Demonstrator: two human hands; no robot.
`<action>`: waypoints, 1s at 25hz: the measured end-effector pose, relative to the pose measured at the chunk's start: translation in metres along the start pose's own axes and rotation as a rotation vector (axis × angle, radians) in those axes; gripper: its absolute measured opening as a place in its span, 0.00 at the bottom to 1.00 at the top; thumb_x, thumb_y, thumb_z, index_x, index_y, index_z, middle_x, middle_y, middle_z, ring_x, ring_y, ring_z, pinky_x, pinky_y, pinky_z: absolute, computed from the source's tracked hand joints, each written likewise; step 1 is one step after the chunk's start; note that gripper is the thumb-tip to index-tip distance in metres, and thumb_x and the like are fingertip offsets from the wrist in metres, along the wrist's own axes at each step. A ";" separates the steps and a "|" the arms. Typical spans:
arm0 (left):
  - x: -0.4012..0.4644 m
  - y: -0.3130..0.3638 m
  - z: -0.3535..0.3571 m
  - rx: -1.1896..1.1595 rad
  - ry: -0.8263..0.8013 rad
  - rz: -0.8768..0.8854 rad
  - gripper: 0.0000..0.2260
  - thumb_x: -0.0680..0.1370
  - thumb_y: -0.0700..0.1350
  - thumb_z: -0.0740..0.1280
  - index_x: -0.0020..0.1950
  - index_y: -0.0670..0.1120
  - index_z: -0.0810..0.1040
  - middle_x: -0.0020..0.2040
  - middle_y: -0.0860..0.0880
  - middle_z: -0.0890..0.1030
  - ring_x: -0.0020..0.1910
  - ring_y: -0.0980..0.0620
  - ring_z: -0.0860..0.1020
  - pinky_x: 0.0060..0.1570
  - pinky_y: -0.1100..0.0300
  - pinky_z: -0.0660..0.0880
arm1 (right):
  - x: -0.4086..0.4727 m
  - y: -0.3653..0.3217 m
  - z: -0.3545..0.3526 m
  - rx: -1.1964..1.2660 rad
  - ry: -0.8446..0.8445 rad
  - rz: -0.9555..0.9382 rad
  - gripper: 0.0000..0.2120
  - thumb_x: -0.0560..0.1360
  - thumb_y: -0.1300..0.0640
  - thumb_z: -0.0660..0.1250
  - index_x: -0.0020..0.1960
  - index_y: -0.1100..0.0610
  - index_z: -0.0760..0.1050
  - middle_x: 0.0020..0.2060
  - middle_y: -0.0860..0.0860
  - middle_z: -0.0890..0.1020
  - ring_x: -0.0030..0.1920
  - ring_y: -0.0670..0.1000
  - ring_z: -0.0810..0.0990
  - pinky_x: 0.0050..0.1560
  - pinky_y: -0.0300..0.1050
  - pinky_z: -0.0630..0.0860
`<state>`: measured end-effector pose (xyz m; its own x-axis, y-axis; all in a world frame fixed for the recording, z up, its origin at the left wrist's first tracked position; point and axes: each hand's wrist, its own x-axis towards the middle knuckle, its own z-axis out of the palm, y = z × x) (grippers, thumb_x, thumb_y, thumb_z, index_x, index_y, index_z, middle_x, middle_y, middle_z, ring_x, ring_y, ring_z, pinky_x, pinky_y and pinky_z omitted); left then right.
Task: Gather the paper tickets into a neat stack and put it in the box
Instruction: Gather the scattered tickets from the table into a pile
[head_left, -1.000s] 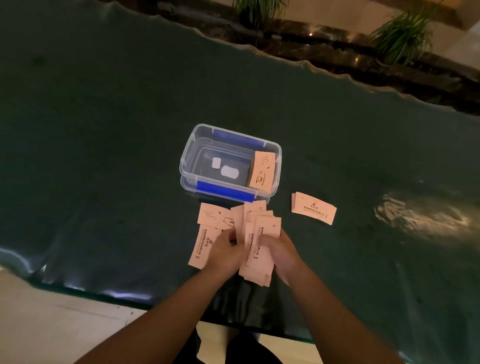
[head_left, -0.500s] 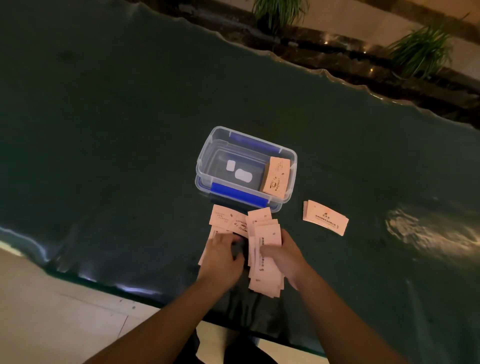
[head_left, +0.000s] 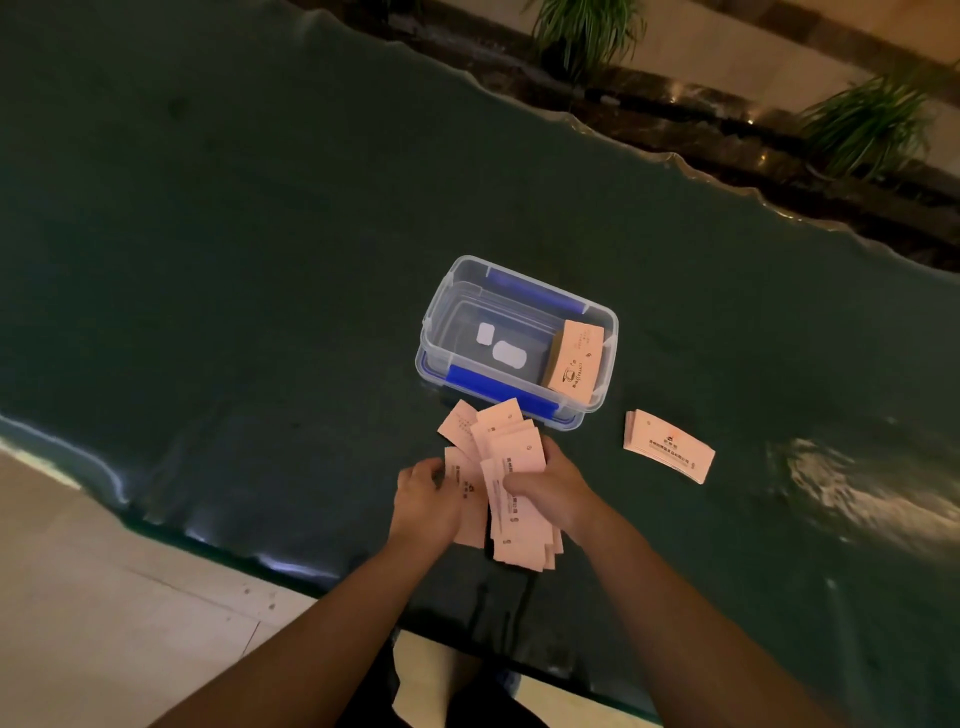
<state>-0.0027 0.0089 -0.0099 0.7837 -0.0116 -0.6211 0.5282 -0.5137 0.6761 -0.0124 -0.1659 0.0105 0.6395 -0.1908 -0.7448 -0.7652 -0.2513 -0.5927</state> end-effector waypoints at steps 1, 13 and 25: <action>0.000 0.001 0.001 -0.012 -0.013 -0.002 0.20 0.84 0.47 0.60 0.75 0.45 0.72 0.73 0.43 0.70 0.62 0.46 0.76 0.65 0.48 0.76 | -0.002 0.002 0.002 0.019 0.013 0.003 0.32 0.74 0.59 0.75 0.73 0.44 0.67 0.58 0.43 0.76 0.54 0.45 0.76 0.46 0.45 0.75; 0.003 0.021 0.003 -0.107 -0.178 -0.117 0.22 0.79 0.49 0.66 0.73 0.49 0.71 0.67 0.44 0.77 0.61 0.44 0.79 0.62 0.42 0.79 | -0.016 0.012 0.037 0.311 0.084 0.080 0.27 0.75 0.61 0.73 0.73 0.51 0.76 0.63 0.52 0.86 0.58 0.55 0.87 0.62 0.59 0.83; -0.006 0.031 0.015 -0.148 -0.310 -0.055 0.25 0.73 0.57 0.63 0.67 0.48 0.69 0.62 0.46 0.76 0.61 0.45 0.78 0.62 0.41 0.77 | -0.024 0.022 0.049 0.845 0.053 0.067 0.30 0.74 0.68 0.58 0.75 0.57 0.72 0.65 0.65 0.83 0.64 0.66 0.84 0.67 0.70 0.78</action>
<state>0.0043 -0.0204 0.0089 0.6280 -0.2593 -0.7338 0.6265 -0.3909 0.6743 -0.0477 -0.1202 0.0000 0.5772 -0.2292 -0.7838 -0.5864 0.5516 -0.5932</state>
